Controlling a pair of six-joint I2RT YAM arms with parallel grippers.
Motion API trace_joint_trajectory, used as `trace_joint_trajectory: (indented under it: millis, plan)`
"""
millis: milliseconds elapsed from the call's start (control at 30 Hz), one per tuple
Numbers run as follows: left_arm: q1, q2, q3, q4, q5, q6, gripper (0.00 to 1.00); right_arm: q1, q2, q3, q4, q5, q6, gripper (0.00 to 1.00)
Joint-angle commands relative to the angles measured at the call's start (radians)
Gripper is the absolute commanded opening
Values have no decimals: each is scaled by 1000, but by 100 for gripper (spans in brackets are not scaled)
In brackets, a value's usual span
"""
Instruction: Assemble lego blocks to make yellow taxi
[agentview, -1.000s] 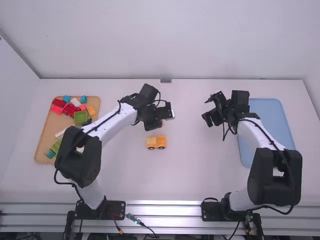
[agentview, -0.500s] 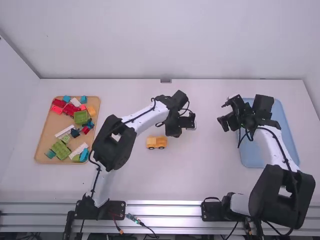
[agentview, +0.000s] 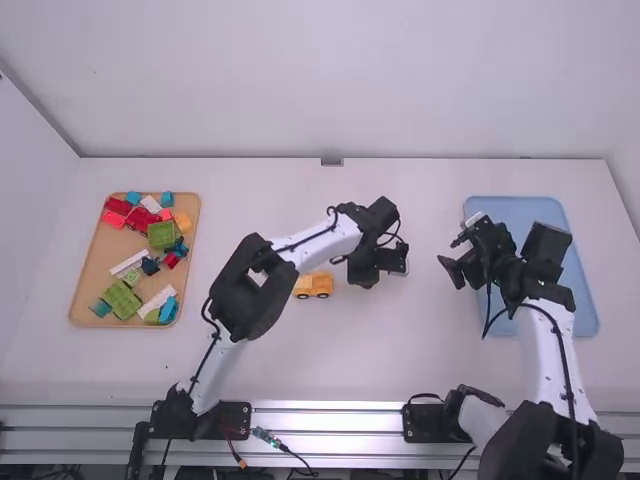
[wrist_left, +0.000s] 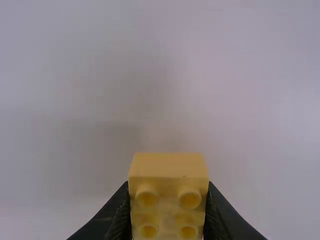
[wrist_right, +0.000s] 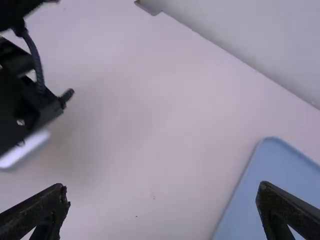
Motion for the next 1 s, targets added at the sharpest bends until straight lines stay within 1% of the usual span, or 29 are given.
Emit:
trace_joint_trajectory:
  millis: [0, 167, 433, 500, 567, 633, 667, 733, 833, 867, 900, 933, 967]
  plan:
    - [-28, 6, -33, 16, -34, -16, 2, -4, -37, -21, 2, -23, -9, 99]
    - [-33, 6, -85, 76, -85, -44, 2, -5, -63, -42, 26, -24, 15, 99]
    - [-26, 6, -94, 86, -85, -43, 2, -13, -64, -50, 38, -32, 13, 99]
    - [-29, 6, -94, 86, -85, -43, 5, -14, -64, -51, 41, -31, 14, 99]
    - [-31, 6, -94, 86, -85, -43, 20, -15, -62, -51, 40, -32, 14, 99]
    - [-31, 6, -95, 86, -85, -43, 27, -15, -62, -52, 40, -32, 14, 99]
    - [-31, 6, -97, 87, -85, -42, 33, -13, -62, -52, 40, -31, 13, 99]
    - [-31, 6, -101, 87, -86, -32, 38, -14, -62, -52, 40, -32, 14, 99]
    - [-31, 6, -105, 90, -88, -32, 38, -14, -62, -52, 40, -32, 14, 99]
    - [-31, 6, -108, 90, -88, -32, 42, -14, -62, -52, 40, -32, 14, 99]
    - [-31, 6, -108, 90, -89, -30, 51, -13, -62, -52, 40, -31, 14, 99]
    - [-31, 6, -108, 91, -89, -27, 56, -13, -62, -52, 40, -32, 14, 99]
    - [-31, 6, -108, 90, -89, -27, 71, -11, -62, -52, 40, -32, 14, 99]
